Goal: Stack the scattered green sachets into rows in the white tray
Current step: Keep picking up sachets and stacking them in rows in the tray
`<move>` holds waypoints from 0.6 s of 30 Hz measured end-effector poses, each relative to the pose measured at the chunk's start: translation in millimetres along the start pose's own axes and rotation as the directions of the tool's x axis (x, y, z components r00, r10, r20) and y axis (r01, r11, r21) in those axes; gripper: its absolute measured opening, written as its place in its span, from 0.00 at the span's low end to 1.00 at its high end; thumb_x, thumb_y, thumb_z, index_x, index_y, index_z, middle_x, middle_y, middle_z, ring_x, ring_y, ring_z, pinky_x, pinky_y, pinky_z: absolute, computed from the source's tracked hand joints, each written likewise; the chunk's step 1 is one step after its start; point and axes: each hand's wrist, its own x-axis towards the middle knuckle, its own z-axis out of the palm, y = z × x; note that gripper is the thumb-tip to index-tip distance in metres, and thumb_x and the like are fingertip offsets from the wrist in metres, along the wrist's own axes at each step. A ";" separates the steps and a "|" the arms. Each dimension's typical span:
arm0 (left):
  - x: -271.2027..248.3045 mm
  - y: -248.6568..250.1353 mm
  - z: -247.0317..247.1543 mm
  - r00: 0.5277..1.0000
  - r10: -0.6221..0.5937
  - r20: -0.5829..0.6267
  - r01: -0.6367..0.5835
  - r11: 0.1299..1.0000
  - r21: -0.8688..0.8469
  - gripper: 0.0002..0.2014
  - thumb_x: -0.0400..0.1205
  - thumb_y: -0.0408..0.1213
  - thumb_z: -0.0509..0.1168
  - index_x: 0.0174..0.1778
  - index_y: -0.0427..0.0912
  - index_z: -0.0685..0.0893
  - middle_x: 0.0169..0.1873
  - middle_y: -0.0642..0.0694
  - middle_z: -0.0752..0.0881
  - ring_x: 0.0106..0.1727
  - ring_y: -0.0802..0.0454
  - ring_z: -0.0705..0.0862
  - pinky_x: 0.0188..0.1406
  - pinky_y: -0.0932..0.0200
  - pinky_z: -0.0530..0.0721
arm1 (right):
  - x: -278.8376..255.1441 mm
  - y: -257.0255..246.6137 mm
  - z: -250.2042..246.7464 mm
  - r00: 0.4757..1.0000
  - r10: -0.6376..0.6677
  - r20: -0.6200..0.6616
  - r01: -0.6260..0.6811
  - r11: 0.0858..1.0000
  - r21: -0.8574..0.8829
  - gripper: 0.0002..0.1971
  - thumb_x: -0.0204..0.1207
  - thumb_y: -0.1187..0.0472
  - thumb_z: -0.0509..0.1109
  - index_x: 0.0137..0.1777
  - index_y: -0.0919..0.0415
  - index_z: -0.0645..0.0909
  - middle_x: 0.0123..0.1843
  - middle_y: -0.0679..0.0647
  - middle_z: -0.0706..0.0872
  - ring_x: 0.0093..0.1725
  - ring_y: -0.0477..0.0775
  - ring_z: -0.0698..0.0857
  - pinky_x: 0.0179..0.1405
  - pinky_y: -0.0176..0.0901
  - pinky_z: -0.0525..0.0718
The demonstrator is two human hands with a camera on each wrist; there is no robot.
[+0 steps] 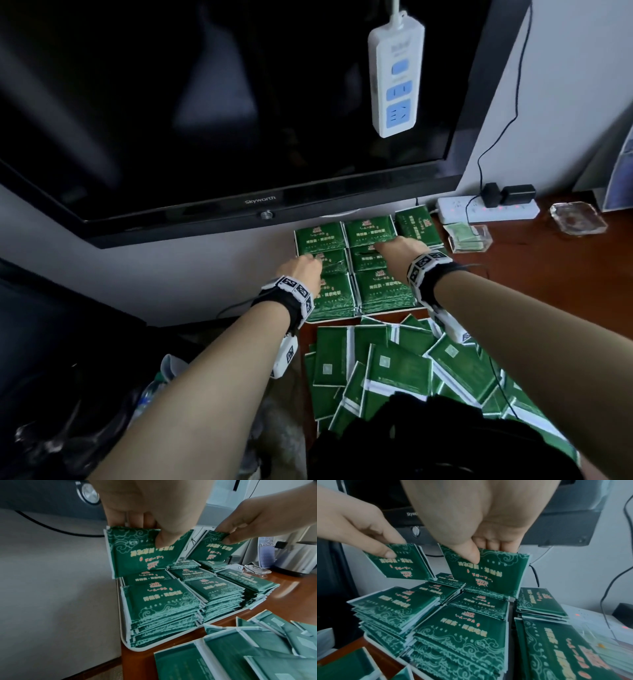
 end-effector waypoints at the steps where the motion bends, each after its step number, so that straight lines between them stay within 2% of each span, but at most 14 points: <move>1: 5.1 -2.2 4.0 1.000 0.009 -0.003 -0.010 1.000 -0.013 0.19 0.86 0.35 0.63 0.73 0.40 0.78 0.60 0.43 0.82 0.55 0.43 0.86 0.49 0.50 0.85 | 4.7 -0.3 3.0 1.000 -0.003 0.001 0.003 1.000 -0.004 0.22 0.81 0.71 0.61 0.75 0.59 0.73 0.49 0.58 0.85 0.39 0.57 0.80 0.36 0.46 0.80; 3: 15.2 -6.6 12.0 1.000 0.024 -0.018 -0.025 0.999 -0.040 0.22 0.85 0.34 0.62 0.77 0.43 0.74 0.60 0.45 0.81 0.51 0.44 0.85 0.44 0.51 0.85 | 14.5 -1.1 9.6 1.000 -0.008 0.017 0.008 1.000 -0.005 0.23 0.81 0.73 0.61 0.75 0.60 0.71 0.52 0.57 0.85 0.41 0.57 0.81 0.37 0.46 0.80; 4: 20.1 -8.9 16.0 0.999 0.025 -0.032 -0.026 0.998 -0.049 0.23 0.85 0.32 0.62 0.78 0.43 0.73 0.61 0.46 0.81 0.50 0.44 0.85 0.40 0.52 0.83 | 19.3 -1.7 12.9 1.000 -0.016 0.020 0.016 1.000 0.001 0.24 0.80 0.73 0.62 0.76 0.60 0.71 0.56 0.58 0.85 0.44 0.58 0.83 0.38 0.47 0.82; 6: 29.5 -13.1 23.5 0.998 0.021 -0.064 -0.025 0.998 -0.058 0.26 0.84 0.29 0.61 0.79 0.45 0.70 0.64 0.47 0.80 0.50 0.45 0.85 0.37 0.53 0.81 | 29.4 -1.6 21.1 0.999 -0.042 0.002 0.042 0.999 0.015 0.25 0.80 0.73 0.63 0.77 0.60 0.69 0.68 0.59 0.83 0.57 0.59 0.86 0.49 0.49 0.87; 7: 33.1 -14.3 27.1 0.997 0.023 -0.074 -0.028 0.998 -0.058 0.28 0.83 0.28 0.61 0.81 0.45 0.69 0.67 0.48 0.79 0.51 0.45 0.85 0.38 0.53 0.82 | 33.6 -1.4 25.5 0.999 -0.051 -0.006 0.051 0.998 0.020 0.26 0.81 0.72 0.63 0.78 0.60 0.68 0.72 0.59 0.80 0.64 0.60 0.84 0.57 0.50 0.87; 9: 37.6 -15.0 34.3 0.995 0.041 -0.086 -0.046 0.998 -0.052 0.30 0.83 0.28 0.60 0.83 0.45 0.65 0.74 0.49 0.74 0.55 0.46 0.85 0.43 0.53 0.85 | 39.4 -1.0 33.2 0.998 -0.063 -0.016 0.064 0.998 0.020 0.29 0.81 0.73 0.62 0.82 0.61 0.64 0.78 0.59 0.75 0.74 0.60 0.77 0.69 0.52 0.81; 12: 41.3 -14.0 45.3 0.994 0.067 -0.091 -0.071 0.997 -0.040 0.31 0.83 0.27 0.59 0.84 0.46 0.64 0.80 0.51 0.68 0.67 0.45 0.80 0.53 0.52 0.84 | 41.9 -2.1 43.0 0.998 -0.066 0.011 0.065 0.997 0.036 0.33 0.82 0.73 0.58 0.86 0.61 0.55 0.86 0.59 0.63 0.83 0.60 0.65 0.80 0.49 0.67; 14: 44.3 -13.6 53.3 0.993 0.082 -0.086 -0.085 0.996 -0.034 0.30 0.84 0.27 0.59 0.84 0.45 0.63 0.82 0.51 0.64 0.74 0.46 0.75 0.60 0.50 0.83 | 42.8 -3.0 49.4 0.997 -0.076 0.036 0.074 0.996 0.050 0.35 0.82 0.73 0.59 0.87 0.59 0.53 0.88 0.58 0.57 0.85 0.58 0.61 0.82 0.49 0.61; 18: 50.3 -15.8 67.8 0.991 0.130 -0.041 -0.132 0.990 -0.047 0.28 0.89 0.34 0.58 0.85 0.43 0.59 0.85 0.49 0.59 0.79 0.47 0.69 0.69 0.49 0.81 | 44.9 -2.2 58.9 0.995 -0.090 0.051 0.085 0.993 0.084 0.37 0.80 0.71 0.62 0.87 0.56 0.54 0.88 0.55 0.55 0.85 0.56 0.60 0.80 0.49 0.65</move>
